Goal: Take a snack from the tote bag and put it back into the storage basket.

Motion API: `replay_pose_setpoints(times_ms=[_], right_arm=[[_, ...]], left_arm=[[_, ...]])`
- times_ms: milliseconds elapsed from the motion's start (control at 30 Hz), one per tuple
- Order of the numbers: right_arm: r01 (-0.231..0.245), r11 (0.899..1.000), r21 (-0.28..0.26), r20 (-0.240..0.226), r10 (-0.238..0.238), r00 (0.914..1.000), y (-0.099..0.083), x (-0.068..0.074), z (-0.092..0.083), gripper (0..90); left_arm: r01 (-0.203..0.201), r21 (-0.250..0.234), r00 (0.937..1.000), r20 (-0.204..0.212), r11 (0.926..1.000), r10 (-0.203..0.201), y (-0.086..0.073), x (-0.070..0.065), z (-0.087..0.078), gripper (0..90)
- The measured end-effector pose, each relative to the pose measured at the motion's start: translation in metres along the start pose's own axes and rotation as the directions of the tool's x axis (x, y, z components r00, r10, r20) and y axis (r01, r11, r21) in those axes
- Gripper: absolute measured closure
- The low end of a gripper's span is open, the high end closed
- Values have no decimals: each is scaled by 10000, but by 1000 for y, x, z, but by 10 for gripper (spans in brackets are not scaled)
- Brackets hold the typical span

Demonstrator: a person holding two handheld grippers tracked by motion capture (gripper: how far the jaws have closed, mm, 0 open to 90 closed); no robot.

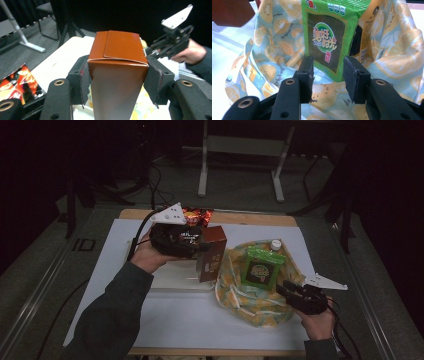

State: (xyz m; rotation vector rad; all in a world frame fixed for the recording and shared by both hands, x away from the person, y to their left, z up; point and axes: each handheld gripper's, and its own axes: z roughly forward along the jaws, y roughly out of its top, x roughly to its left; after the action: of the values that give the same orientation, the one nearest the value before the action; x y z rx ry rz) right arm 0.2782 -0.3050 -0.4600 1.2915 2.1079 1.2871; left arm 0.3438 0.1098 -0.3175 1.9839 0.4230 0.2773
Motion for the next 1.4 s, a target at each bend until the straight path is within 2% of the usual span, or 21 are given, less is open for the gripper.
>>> replay_pose_setpoints(times_ms=[367,467,767,967,1200,1300,1400], right_arm=[[196,9997,-120,-20,-197,9998,2,3,-3,604],[203,9997,-100,-34,-204,9998,2,3,-2,601],[331,9995,-22,-160,-331,9993,3,6,0,596],[415,9991,40,-73,-415,9991,3,7,-1,602],[492,9988,11,-8,-492,9988,4,8,0,599],[432,9991,-46,-5,-432,9991,4,7,-2,596],[439,9990,-93,15,-439,9990,4,7,-3,594]], left_arm=[[-24,328,9986,-521,9995,41,-10,16,-3,428],[-233,346,9983,-521,9991,251,-13,20,-7,427],[-466,698,9962,-705,9965,515,-24,30,-12,427],[-524,1319,9936,-925,9899,650,-35,37,-13,427],[-427,1700,9920,-1096,9845,619,-41,43,-14,427],[-431,1951,9902,-1221,9798,679,-44,43,-13,427],[-477,2246,9902,-1170,9733,756,-47,42,-11,427]])
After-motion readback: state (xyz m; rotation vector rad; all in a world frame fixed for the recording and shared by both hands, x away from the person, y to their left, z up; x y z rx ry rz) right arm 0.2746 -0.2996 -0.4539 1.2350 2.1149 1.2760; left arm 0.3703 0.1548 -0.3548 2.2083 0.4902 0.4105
